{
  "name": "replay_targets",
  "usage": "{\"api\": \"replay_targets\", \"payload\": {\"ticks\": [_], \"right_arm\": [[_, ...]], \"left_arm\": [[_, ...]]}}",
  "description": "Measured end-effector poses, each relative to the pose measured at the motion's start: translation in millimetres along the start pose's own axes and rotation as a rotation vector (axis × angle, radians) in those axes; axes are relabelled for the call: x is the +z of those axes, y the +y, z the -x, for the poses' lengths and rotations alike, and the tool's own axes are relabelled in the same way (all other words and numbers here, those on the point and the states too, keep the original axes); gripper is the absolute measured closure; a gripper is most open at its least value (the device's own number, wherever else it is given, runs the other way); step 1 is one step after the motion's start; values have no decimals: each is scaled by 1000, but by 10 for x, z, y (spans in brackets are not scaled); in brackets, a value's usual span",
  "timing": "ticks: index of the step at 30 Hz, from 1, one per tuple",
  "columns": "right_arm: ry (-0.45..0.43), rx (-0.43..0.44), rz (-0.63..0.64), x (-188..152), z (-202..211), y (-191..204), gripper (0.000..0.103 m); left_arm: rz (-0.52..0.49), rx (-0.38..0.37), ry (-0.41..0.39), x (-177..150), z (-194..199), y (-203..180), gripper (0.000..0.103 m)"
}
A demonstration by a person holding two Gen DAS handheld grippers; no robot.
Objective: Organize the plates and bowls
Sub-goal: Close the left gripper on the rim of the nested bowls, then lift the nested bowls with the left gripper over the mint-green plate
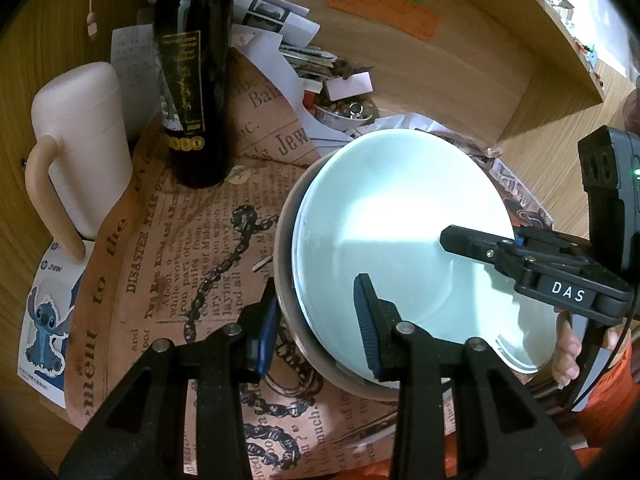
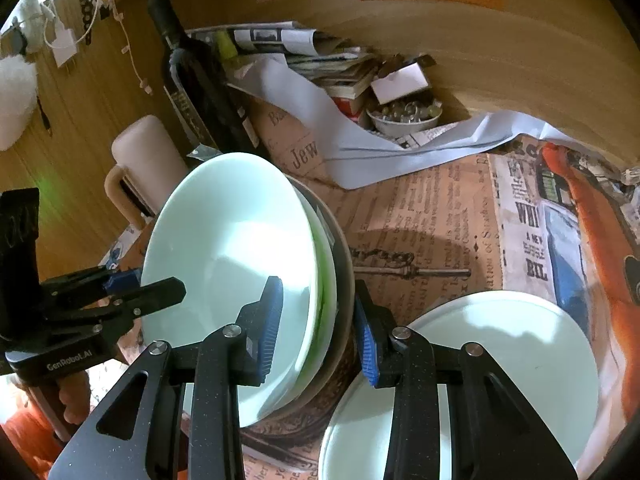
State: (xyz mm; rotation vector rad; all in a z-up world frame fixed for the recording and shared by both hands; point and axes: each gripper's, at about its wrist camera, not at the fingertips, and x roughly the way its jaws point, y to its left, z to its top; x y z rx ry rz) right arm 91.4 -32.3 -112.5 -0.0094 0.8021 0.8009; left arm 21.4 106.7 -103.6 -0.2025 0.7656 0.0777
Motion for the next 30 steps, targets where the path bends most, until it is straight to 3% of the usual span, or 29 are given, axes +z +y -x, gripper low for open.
{"api": "replay_targets", "payload": {"ticks": [30], "right_arm": [[-97, -59, -42, -117, 521, -245, 72]], "left_arm": [[-95, -63, -73, 93, 92, -433, 67]]}}
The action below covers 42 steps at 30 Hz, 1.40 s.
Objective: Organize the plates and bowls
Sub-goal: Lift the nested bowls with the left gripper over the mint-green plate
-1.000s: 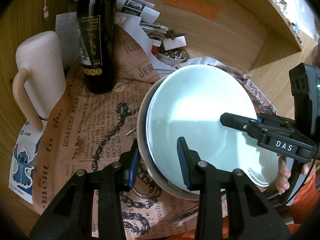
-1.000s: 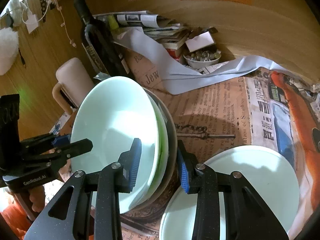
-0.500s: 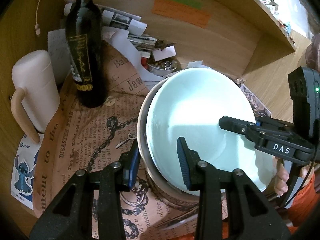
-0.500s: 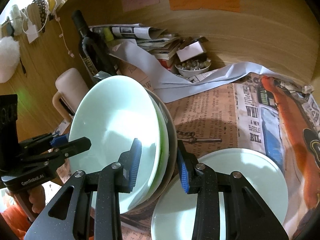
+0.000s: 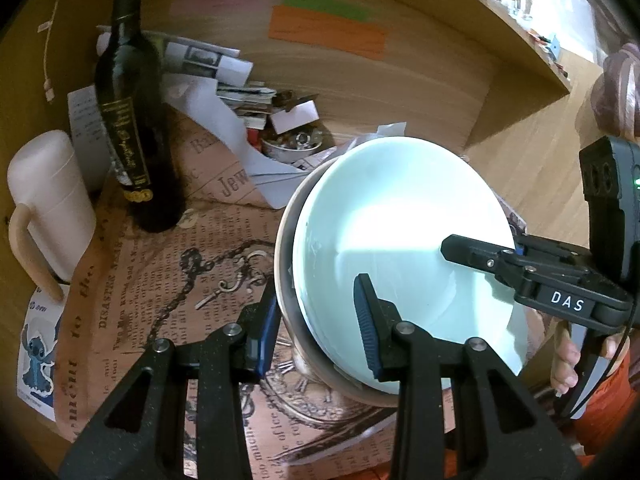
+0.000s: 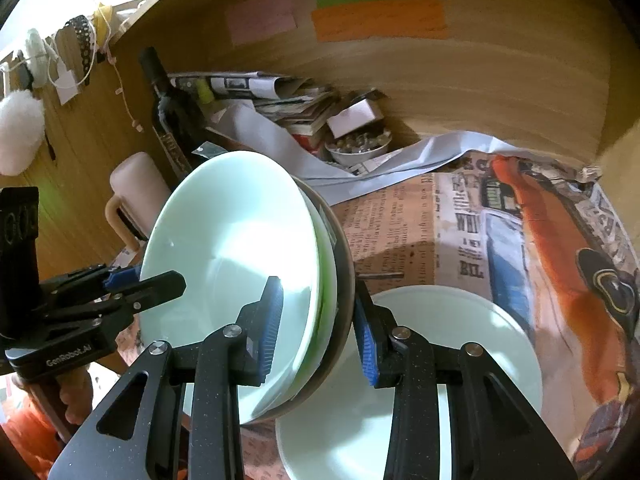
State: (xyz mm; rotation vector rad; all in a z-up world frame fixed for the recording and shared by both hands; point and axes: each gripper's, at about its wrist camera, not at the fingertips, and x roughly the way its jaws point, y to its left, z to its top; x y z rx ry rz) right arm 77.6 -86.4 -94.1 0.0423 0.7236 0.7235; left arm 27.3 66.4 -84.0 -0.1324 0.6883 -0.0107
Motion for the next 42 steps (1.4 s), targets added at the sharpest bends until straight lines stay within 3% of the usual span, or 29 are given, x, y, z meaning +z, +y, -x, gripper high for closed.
{"api": "replay_targets", "payload": {"ticks": [26, 42], "right_arm": [[-63, -84, -82, -286, 529, -490, 72], [-39, -118, -118, -459, 661, -655, 72]], "left_arm": [[-135, -77, 22, -47, -152, -651, 67], [-176, -108, 43, -83, -217, -899, 67]]}}
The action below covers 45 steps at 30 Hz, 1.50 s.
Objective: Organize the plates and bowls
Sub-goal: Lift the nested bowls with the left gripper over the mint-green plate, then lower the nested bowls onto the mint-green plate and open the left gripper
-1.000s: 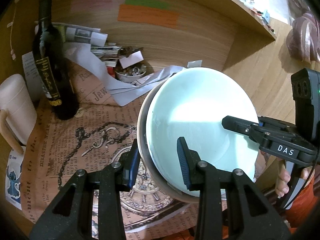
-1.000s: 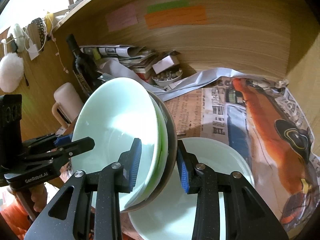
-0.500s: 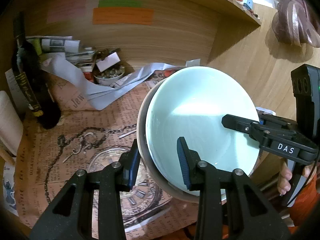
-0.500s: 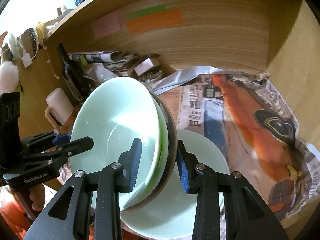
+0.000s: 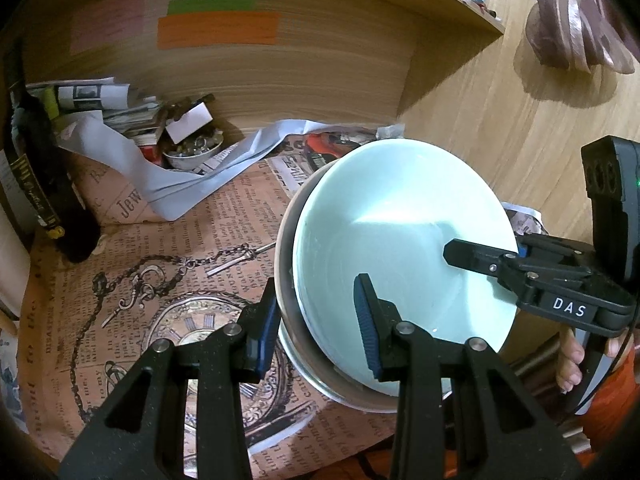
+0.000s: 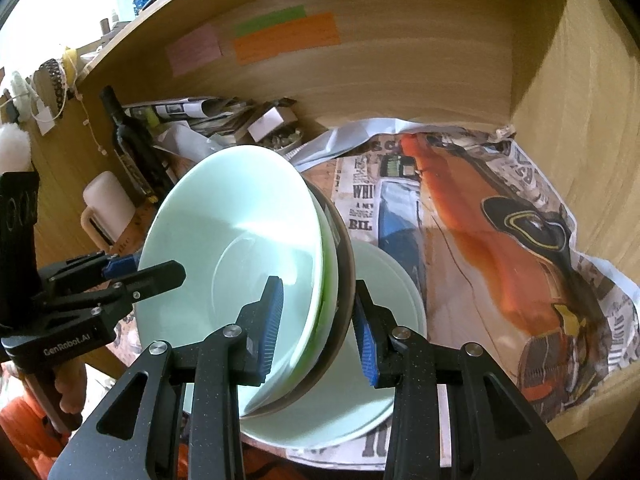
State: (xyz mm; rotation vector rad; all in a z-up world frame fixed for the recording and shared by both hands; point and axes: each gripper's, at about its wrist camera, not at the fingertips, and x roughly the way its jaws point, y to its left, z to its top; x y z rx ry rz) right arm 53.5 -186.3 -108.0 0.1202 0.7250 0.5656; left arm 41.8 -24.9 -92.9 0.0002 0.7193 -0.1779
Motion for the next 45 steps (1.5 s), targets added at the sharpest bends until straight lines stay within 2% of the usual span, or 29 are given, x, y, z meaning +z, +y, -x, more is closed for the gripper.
{"api": "replay_targets", "payload": {"ticks": [20, 38, 45], "right_arm": [[64, -14, -35, -110, -70, -165, 72], [78, -16, -45, -67, -254, -230, 72], [61, 14, -36, -53, -281, -192, 60]], "left_arm": [[4, -41, 74, -51, -223, -63, 67], [1, -39, 85, -23, -384, 4, 67], [61, -102, 105, -17, -447, 138, 67]]}}
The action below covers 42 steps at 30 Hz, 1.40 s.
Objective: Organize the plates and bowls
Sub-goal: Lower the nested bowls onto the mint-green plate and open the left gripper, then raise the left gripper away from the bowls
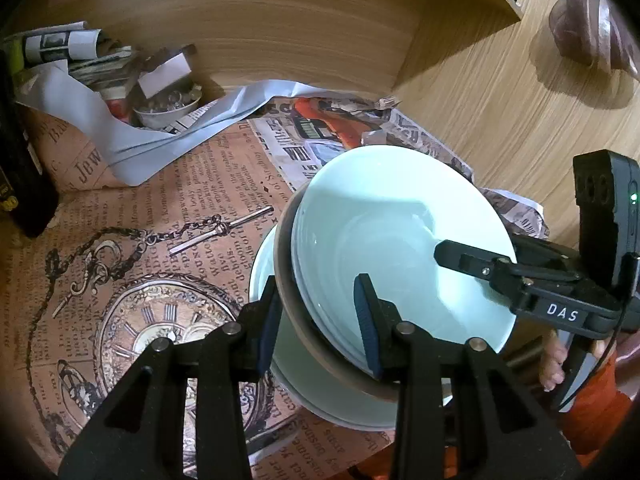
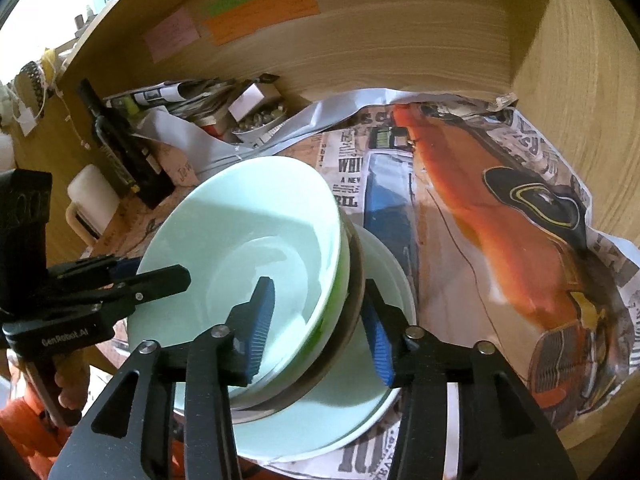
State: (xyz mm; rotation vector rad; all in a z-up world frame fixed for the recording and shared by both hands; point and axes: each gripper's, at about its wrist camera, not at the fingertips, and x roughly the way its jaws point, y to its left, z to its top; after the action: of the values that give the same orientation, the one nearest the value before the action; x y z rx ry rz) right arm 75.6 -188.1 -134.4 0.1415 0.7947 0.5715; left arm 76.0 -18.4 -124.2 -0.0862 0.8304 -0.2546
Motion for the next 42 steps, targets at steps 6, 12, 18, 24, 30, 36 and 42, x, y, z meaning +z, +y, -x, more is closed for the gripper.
{"api": "replay_targets", "payload": {"ticks": [6, 12, 18, 24, 30, 36, 42], "right_arm": [[-24, -6, 12, 1, 46, 8, 52], [-143, -56, 61, 31, 333, 90, 43], [-283, -65, 112, 54, 719, 255, 38], [-439, -58, 158, 10, 1150, 465, 32], [-548, -41, 182, -124, 1436, 597, 18], [-619, -48, 179, -246, 1573, 668, 0], [-663, -58, 190, -318, 1662, 731, 0]], "left_arm": [[-13, 36, -22, -6, 41, -16, 64], [-1, 81, -110, 48, 281, 21, 57], [-54, 145, -298, 63, 761, -196, 48], [-149, 232, -532, -95, 1276, -563, 27], [-183, 259, -662, -290, 1582, -792, 9], [-186, 262, -706, -414, 1710, -856, 3], [-169, 254, -710, -453, 1741, -835, 2]]}}
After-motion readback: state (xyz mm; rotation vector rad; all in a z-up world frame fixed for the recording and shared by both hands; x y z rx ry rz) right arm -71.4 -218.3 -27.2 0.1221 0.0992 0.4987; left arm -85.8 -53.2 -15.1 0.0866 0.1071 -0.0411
